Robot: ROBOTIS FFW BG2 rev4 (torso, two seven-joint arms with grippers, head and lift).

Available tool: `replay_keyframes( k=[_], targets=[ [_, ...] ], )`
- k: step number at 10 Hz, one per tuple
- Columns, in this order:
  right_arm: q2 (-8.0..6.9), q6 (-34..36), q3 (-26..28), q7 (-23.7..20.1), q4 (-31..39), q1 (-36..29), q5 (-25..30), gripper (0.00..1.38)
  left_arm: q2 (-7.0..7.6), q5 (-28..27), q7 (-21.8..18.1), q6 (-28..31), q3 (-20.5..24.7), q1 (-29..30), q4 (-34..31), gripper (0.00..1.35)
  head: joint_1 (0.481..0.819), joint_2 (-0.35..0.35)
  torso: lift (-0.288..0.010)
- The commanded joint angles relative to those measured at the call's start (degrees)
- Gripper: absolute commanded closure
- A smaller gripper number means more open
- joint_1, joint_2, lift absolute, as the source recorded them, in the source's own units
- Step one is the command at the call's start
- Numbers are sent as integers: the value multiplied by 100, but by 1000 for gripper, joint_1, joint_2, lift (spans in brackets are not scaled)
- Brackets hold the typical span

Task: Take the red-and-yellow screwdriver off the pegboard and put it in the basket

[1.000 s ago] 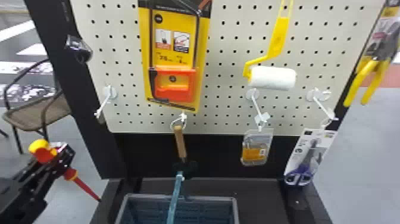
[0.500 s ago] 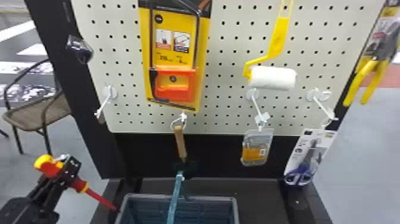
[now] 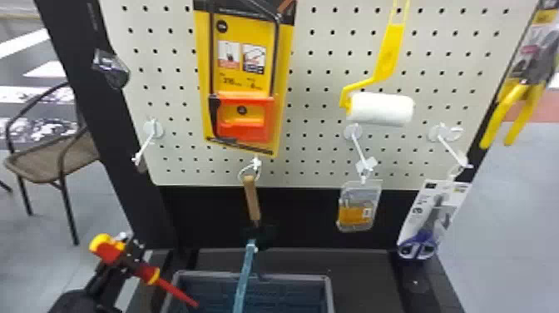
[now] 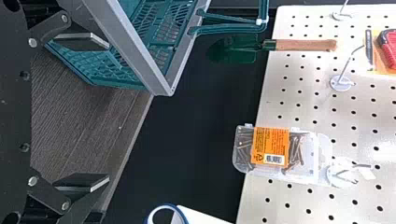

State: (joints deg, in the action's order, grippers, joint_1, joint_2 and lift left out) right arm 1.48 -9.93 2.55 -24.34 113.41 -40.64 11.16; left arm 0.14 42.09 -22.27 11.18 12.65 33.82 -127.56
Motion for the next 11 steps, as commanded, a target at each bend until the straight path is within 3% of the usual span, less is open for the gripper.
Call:
replay_keyframes(
  k=[1, 3, 4, 7, 11],
  targets=[
    [1, 0, 0, -1, -13, 0, 0, 282, 56, 71, 4, -80, -246, -69, 346, 1033, 549, 0, -100],
    [1, -9, 0, -1, -13, 0, 9, 282, 206, 229, 4, -221, -615, -192, 725, 1035, 549, 0, -100],
    [1, 0, 0, -1, -27, 0, 0, 282, 250, 221, 4, -160, -694, -204, 753, 1148, 549, 0, -100],
    [10, 0, 0, -1, -27, 0, 0, 282, 329, 115, 4, -107, -826, -253, 894, 1157, 549, 0, -100],
    [10, 0, 0, -1, -27, 0, 0, 282, 364, 115, -198, -432, -1133, -401, 1822, 1157, 549, 0, -100]
  ],
)
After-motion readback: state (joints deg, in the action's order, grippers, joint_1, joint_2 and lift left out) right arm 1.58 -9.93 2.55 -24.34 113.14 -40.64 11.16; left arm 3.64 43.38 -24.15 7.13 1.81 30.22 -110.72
